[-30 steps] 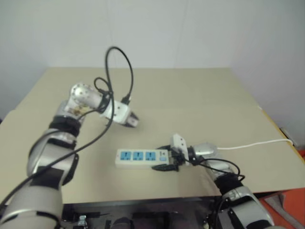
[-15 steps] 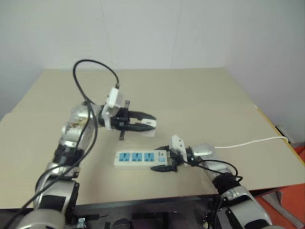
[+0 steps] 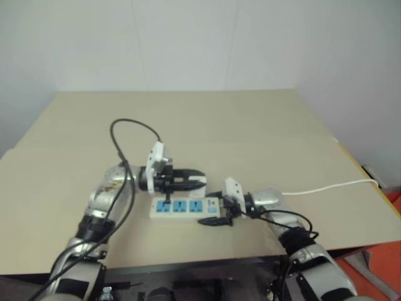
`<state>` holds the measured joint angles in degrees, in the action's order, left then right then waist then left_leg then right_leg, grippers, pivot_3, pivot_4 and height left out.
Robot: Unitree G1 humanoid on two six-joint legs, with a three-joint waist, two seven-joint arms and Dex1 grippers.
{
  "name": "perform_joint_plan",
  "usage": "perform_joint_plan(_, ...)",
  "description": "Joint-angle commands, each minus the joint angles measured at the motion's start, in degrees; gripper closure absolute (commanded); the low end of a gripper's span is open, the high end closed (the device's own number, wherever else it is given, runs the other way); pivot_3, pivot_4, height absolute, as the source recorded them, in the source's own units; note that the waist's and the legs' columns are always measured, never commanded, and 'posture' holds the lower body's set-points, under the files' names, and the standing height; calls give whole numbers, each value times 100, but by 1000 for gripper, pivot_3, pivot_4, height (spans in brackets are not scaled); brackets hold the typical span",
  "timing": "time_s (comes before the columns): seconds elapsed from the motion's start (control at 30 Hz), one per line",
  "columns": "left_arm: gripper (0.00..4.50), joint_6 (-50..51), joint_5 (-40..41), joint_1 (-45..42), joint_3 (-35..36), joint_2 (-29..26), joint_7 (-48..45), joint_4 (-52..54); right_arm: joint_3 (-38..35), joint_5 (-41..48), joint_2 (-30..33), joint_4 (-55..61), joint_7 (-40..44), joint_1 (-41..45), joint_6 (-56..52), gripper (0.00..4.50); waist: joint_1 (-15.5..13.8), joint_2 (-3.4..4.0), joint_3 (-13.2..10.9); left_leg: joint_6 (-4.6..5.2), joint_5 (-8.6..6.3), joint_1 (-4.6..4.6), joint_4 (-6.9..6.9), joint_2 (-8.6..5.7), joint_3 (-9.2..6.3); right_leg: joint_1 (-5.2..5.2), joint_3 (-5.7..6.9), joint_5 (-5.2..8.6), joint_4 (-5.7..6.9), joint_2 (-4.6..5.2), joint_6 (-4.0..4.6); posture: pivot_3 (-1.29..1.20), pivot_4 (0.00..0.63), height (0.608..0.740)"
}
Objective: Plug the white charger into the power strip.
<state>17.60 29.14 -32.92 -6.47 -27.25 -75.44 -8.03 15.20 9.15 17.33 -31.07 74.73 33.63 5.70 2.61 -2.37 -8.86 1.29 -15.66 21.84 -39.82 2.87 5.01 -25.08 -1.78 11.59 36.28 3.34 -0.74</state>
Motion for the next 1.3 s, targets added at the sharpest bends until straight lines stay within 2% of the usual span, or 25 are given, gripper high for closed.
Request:
perform_joint_plan(0.03, 3440, -200, -17, 147, 16, -35, -168, 234, 87, -80, -30, 51, -4, -70, -72, 1048, -4, 0, 0, 0, 0, 0, 0, 0, 0, 0, 0, 0, 0, 0, 0, 0, 150, 740)
perform_joint_plan(0.33, 3440, -1155, -606, 435, -175, 50, -309, -217, 89, -71, -49, 98, -22, -105, -101, 1048, -13, 0, 1, 0, 0, -1, 1, -1, 3, 1, 0, 0, -1, 1, 1, 0, 150, 740)
perform_joint_plan(0.67, 3440, -1299, -682, 496, -187, 203, -208, -483, 85, -74, -38, 110, -27, -88, -103, 1048, -9, 0, 4, 0, 0, -9, 2, -1, 3, 8, 0, 0, -2, 1, 1, 0, 150, 740)
perform_joint_plan(1.03, 3440, -1616, -902, 794, -230, 105, -231, -768, 92, -69, -69, 97, -30, -82, -105, 1048, -7, 2, 11, 1, -1, -14, 5, 0, 2, 9, -2, 0, -3, 1, 1, 0, 150, 740)
perform_joint_plan(1.3, 3440, -1999, -1069, 977, -319, -5, -306, -1066, 77, -89, -80, 91, -28, -75, -105, 1048, 7, 3, 20, 1, -2, -70, 21, 1, 4, 58, -6, 2, -12, 1, 2, 0, 150, 740)
